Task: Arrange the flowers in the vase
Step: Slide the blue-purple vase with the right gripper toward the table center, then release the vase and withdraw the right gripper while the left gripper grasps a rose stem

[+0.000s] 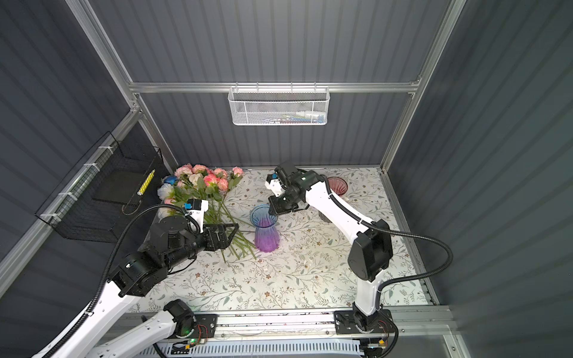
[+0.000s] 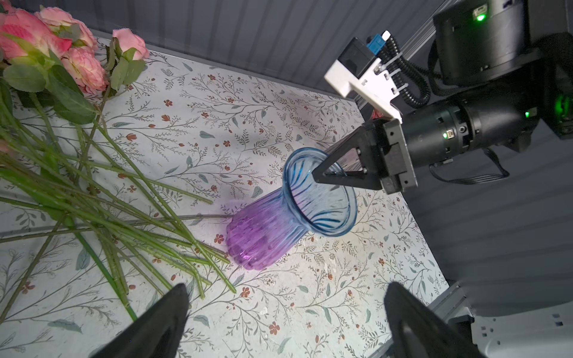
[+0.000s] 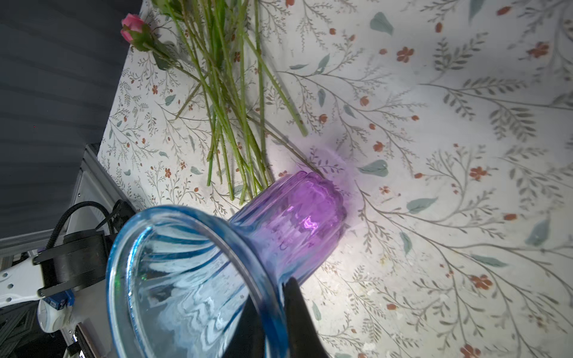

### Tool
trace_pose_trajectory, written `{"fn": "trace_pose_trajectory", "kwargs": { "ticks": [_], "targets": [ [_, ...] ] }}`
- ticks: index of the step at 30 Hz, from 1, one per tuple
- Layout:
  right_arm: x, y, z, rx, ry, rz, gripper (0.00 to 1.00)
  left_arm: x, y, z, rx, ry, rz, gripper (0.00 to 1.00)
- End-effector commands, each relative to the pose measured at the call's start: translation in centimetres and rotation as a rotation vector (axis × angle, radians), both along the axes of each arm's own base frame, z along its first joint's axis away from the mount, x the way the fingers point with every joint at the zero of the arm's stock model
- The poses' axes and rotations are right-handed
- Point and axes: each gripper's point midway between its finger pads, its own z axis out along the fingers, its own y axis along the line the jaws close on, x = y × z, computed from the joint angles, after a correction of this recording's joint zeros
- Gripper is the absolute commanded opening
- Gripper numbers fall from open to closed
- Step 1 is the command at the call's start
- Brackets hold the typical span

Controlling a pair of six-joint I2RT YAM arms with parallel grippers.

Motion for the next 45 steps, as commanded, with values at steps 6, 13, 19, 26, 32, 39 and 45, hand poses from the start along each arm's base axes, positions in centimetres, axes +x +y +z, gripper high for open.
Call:
{"fn": "trace_pose_trajectory", "kwargs": {
  "ticks": [6,13,19,26,32,39,45],
  "targets": [
    [-0.2,-2.4,-0.7,-0.062,-0.012,-0.049,0.07,0.2,-0.2,0.5,0.01,-0.011,-0.007,1.0],
    [0.3,-2.1,-0.9,-0.044,-0.017,-0.064,0.3,0.1,-0.3,0.5,0.01,-0.003,-0.008,0.99],
    [-0.3,-1.1,0.3,0.034,-0.013,-0.037,0.48,0.2,0.0,0.3,0.015,-0.001,0.004,1.0],
    [-1.3,-1.4,0.1,0.024,0.005,-0.025,0.33,0.4,-0.3,0.1,0.019,0.01,0.002,0.99],
    [-1.8,-2.1,3.0,0.063,-0.079,-0.044,0.6,1.0,0.8,-0.4,0.043,0.014,0.076,0.99],
    [-2.4,-4.6,8.5,0.113,-0.258,-0.132,0.65,3.0,3.1,-1.8,0.163,0.026,0.235,0.76],
    [-4.8,-6.4,11.3,0.29,-0.393,-0.199,0.61,7.3,3.8,-4.6,0.233,0.042,0.356,0.62]
  ]
}}
